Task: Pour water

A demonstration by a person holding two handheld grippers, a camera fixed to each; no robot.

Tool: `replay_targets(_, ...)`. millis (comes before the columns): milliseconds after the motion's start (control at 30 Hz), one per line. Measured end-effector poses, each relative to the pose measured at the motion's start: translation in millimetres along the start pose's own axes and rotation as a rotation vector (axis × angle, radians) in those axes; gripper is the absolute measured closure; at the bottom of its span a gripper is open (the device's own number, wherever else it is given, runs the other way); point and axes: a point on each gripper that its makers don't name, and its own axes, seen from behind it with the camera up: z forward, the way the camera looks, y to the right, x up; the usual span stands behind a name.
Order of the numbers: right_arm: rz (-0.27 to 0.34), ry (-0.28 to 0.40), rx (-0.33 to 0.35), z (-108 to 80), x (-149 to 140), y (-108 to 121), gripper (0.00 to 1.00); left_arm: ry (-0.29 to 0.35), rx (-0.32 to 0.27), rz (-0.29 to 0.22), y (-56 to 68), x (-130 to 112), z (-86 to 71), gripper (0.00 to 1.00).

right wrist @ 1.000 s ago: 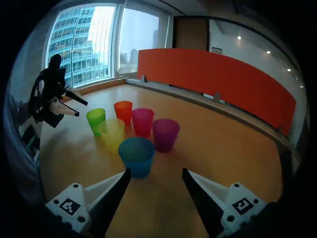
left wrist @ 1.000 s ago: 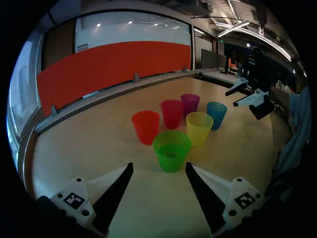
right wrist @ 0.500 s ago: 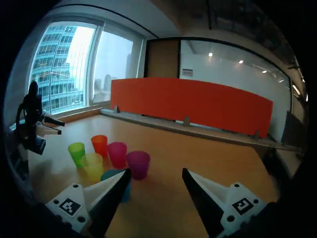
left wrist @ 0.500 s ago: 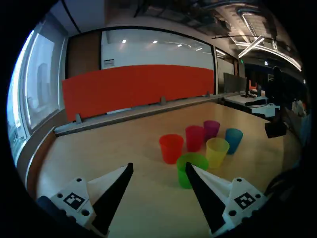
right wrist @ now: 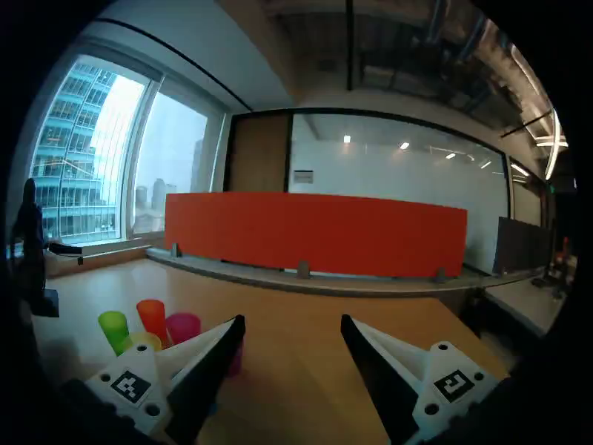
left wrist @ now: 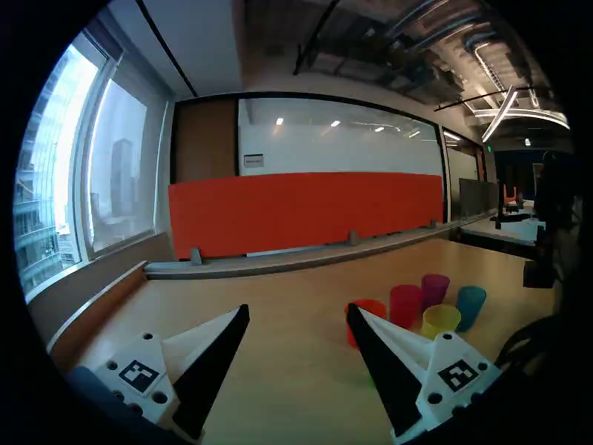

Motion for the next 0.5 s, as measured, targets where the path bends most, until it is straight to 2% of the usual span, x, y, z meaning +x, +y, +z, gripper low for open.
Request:
replay_targets(267,0.016,0.099,-0.108,-3.1,22.7,15.4,0.0,0.083,0.093,0.006,-14.5,22.5,-8.3,0.02)
replay_targets(500,0.023,0.124,-0.183,-4.4,27.6,20.1,0.0,0.107,0.146,-0.032,-20.7,28.7,-9.8,0.02)
